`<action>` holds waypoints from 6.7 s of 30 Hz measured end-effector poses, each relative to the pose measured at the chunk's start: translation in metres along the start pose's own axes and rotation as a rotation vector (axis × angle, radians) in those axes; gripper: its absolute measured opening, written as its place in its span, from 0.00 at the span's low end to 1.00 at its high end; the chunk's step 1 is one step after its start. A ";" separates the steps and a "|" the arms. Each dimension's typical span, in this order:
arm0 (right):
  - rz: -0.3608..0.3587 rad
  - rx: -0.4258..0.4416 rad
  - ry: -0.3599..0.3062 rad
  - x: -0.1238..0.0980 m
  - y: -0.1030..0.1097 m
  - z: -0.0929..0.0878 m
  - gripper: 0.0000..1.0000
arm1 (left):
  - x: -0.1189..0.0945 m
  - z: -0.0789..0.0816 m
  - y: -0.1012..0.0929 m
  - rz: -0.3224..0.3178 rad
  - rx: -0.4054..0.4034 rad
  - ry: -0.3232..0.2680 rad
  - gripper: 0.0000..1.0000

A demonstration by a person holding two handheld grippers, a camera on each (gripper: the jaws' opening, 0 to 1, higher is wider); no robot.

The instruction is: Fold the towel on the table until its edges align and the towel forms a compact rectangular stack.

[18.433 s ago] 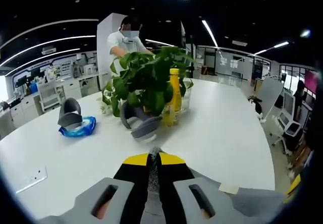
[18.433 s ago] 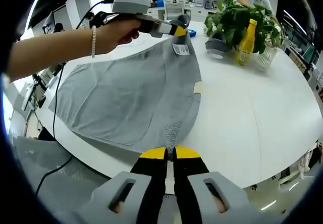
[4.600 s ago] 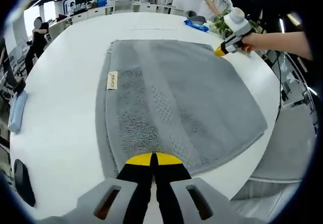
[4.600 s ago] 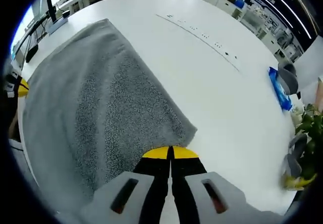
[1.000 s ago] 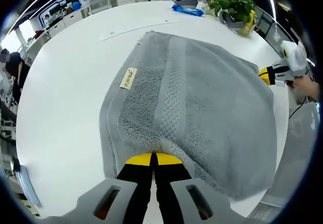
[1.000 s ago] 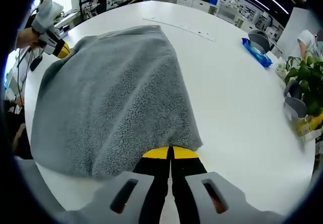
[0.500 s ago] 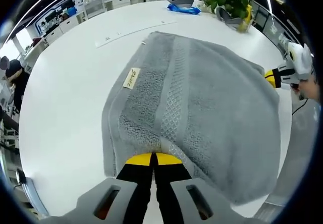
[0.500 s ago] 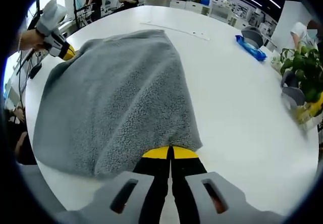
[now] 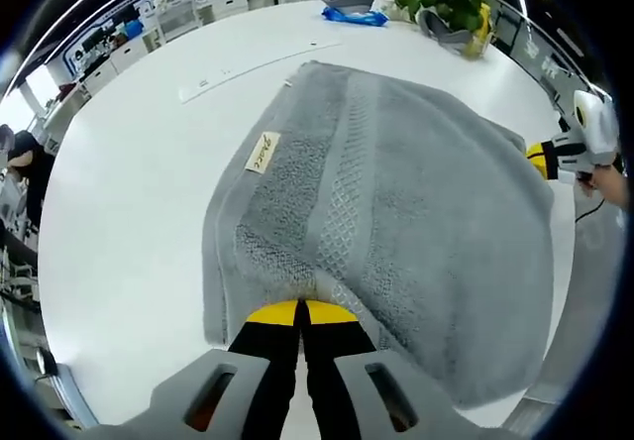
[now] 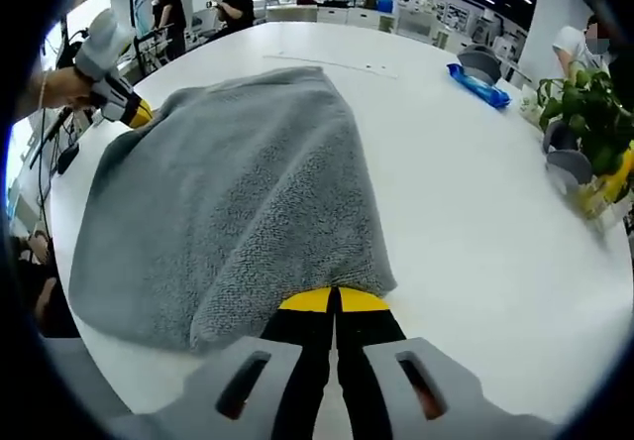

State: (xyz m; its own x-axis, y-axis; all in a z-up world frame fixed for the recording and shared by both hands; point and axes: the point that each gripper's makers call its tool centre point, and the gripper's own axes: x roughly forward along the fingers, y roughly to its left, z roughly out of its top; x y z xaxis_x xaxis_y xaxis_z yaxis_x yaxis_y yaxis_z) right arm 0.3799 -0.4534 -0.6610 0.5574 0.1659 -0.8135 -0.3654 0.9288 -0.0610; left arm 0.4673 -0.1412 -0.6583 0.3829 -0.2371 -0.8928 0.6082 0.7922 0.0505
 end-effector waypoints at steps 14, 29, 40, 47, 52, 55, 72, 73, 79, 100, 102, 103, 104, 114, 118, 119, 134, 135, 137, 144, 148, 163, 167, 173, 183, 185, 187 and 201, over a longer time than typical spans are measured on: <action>-0.016 -0.012 -0.009 -0.006 0.008 -0.008 0.00 | 0.005 0.012 0.002 0.004 0.028 -0.007 0.01; -0.020 0.004 -0.018 -0.011 0.013 -0.013 0.00 | 0.011 0.025 0.003 0.008 0.065 -0.021 0.01; -0.018 0.023 -0.014 -0.015 0.018 -0.018 0.00 | 0.014 0.033 0.001 -0.003 0.070 -0.044 0.01; -0.022 0.022 -0.016 -0.017 0.021 -0.021 0.00 | 0.013 0.038 -0.002 -0.005 0.082 -0.057 0.01; -0.015 0.020 -0.014 -0.020 0.026 -0.025 0.00 | 0.014 0.042 -0.003 0.009 0.105 -0.065 0.01; -0.011 0.019 -0.015 -0.023 0.029 -0.028 0.00 | 0.016 0.046 -0.001 0.023 0.107 -0.077 0.01; 0.020 -0.012 0.000 -0.033 0.042 -0.041 0.00 | 0.027 0.069 0.002 0.046 0.139 -0.131 0.01; 0.021 -0.012 0.002 -0.034 0.042 -0.042 0.00 | 0.027 0.071 0.002 0.048 0.139 -0.137 0.01; 0.029 -0.014 0.006 -0.036 0.046 -0.046 0.00 | 0.031 0.079 0.004 0.045 0.127 -0.165 0.01; 0.093 0.034 0.047 -0.040 0.049 -0.050 0.00 | 0.034 0.088 0.008 0.085 0.031 -0.212 0.01; 0.116 0.065 0.062 -0.040 0.048 -0.050 0.00 | 0.028 0.090 0.012 0.125 -0.046 -0.222 0.01; 0.123 0.065 0.063 -0.040 0.048 -0.050 0.00 | 0.025 0.093 0.011 0.124 -0.048 -0.244 0.01; 0.129 0.072 0.066 -0.040 0.048 -0.050 0.00 | 0.019 0.098 0.011 0.130 -0.045 -0.292 0.01; 0.173 -0.028 -0.060 -0.059 0.049 -0.023 0.00 | -0.033 0.096 0.000 0.120 -0.122 -0.417 0.04; 0.190 -0.055 -0.115 -0.072 0.045 -0.006 0.00 | -0.054 0.087 -0.015 0.090 -0.103 -0.466 0.09; 0.187 -0.065 -0.122 -0.074 0.043 -0.003 0.01 | -0.059 0.085 -0.020 0.087 -0.093 -0.471 0.11; 0.256 -0.270 -0.112 -0.082 0.045 -0.014 0.21 | -0.102 0.025 -0.100 -0.043 0.086 -0.560 0.21; 0.261 -0.279 -0.106 -0.082 0.046 -0.016 0.22 | -0.104 0.020 -0.103 -0.049 0.080 -0.562 0.21; 0.269 -0.305 -0.096 -0.082 0.047 -0.021 0.21 | -0.107 0.010 -0.108 -0.060 0.075 -0.572 0.21; 0.292 -0.348 -0.016 -0.072 0.042 -0.044 0.21 | -0.108 -0.028 -0.125 -0.072 0.091 -0.536 0.20; 0.305 -0.346 -0.004 -0.071 0.042 -0.048 0.21 | -0.112 -0.041 -0.148 -0.108 0.134 -0.520 0.20; 0.283 -0.403 0.079 -0.054 0.038 -0.072 0.23 | -0.084 -0.091 -0.171 -0.142 0.123 -0.409 0.22; 0.262 -0.401 0.060 -0.054 0.039 -0.071 0.22 | -0.077 -0.099 -0.169 -0.129 0.120 -0.379 0.24; 0.237 -0.380 0.046 -0.055 0.037 -0.073 0.20 | -0.069 -0.105 -0.162 -0.079 0.148 -0.348 0.24; 0.164 -0.412 0.019 -0.057 0.031 -0.075 0.05 | -0.069 -0.108 -0.147 -0.007 0.177 -0.320 0.18; 0.156 -0.409 0.015 -0.057 0.030 -0.075 0.04 | -0.067 -0.109 -0.145 0.004 0.189 -0.324 0.14; 0.137 -0.406 0.016 -0.057 0.028 -0.075 0.02 | -0.068 -0.109 -0.145 0.018 0.229 -0.320 0.10; 0.143 -0.330 0.075 -0.062 0.027 -0.078 0.00 | -0.074 -0.110 -0.141 -0.017 0.192 -0.263 0.03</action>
State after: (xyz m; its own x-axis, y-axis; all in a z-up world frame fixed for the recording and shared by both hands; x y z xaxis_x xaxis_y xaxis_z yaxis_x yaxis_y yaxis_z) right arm 0.2773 -0.4640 -0.6577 0.4320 0.2503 -0.8665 -0.6630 0.7394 -0.1170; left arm 0.2767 -0.1739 -0.6482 0.5231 -0.4059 -0.7494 0.7261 0.6727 0.1425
